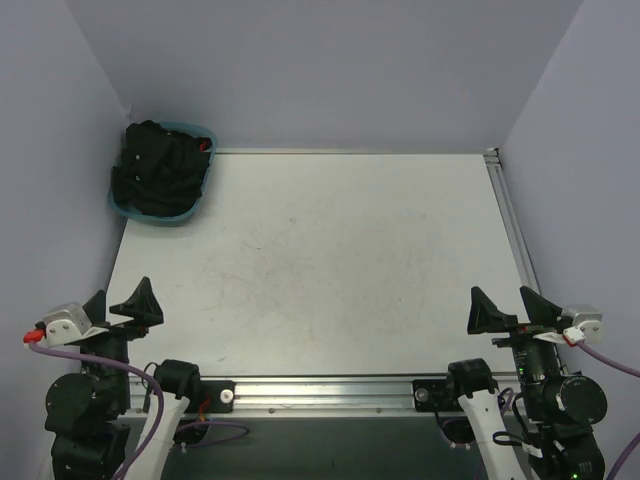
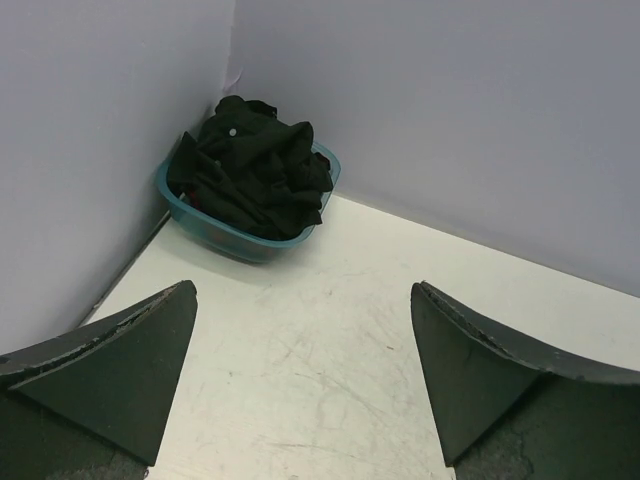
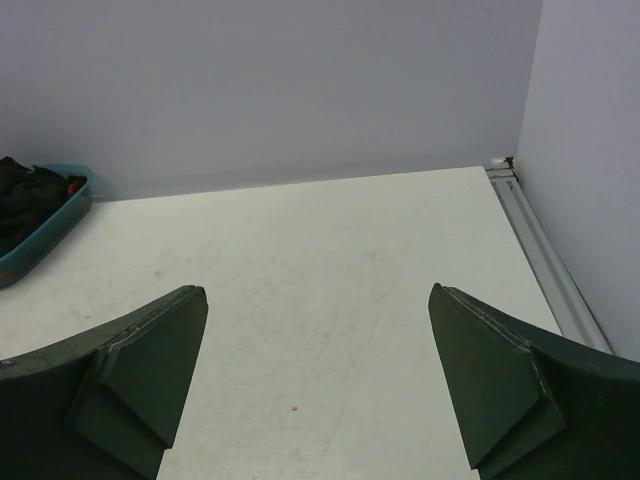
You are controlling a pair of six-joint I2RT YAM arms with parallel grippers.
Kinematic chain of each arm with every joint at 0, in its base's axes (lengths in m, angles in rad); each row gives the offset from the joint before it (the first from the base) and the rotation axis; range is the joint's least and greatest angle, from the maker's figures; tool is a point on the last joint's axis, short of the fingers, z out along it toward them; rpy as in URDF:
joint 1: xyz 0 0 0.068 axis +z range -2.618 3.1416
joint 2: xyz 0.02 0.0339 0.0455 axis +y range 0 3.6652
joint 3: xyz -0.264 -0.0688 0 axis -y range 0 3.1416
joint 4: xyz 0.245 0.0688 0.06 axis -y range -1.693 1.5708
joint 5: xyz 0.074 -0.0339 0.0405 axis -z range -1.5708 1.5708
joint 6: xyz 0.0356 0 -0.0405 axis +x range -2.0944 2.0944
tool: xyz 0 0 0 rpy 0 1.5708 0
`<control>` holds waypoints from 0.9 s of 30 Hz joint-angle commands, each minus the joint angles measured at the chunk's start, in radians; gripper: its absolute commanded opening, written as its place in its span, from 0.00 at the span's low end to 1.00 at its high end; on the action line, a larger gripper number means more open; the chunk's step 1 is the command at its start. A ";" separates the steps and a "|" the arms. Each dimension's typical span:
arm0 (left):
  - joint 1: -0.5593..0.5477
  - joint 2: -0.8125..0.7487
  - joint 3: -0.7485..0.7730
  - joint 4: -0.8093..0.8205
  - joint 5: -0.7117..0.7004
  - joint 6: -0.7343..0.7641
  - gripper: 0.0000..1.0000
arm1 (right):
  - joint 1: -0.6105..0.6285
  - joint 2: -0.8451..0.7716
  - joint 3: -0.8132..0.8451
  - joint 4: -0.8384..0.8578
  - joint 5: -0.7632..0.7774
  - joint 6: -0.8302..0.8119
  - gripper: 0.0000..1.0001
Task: Fold and stack the long sleeve shirts
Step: Grab the shirt from the pile
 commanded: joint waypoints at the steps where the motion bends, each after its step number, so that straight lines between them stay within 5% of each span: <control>1: 0.006 -0.124 -0.008 0.002 -0.002 -0.024 0.97 | -0.004 -0.013 0.003 0.032 -0.038 -0.001 1.00; 11: 0.008 -0.011 -0.042 -0.013 0.059 -0.145 0.97 | -0.004 0.093 -0.046 0.011 -0.116 0.062 1.00; 20: -0.009 0.437 -0.044 0.047 0.167 -0.350 0.97 | 0.001 0.379 -0.106 -0.014 -0.385 0.229 1.00; 27: 0.073 1.022 0.206 0.145 0.186 -0.340 0.97 | 0.006 0.530 -0.140 -0.026 -0.484 0.255 1.00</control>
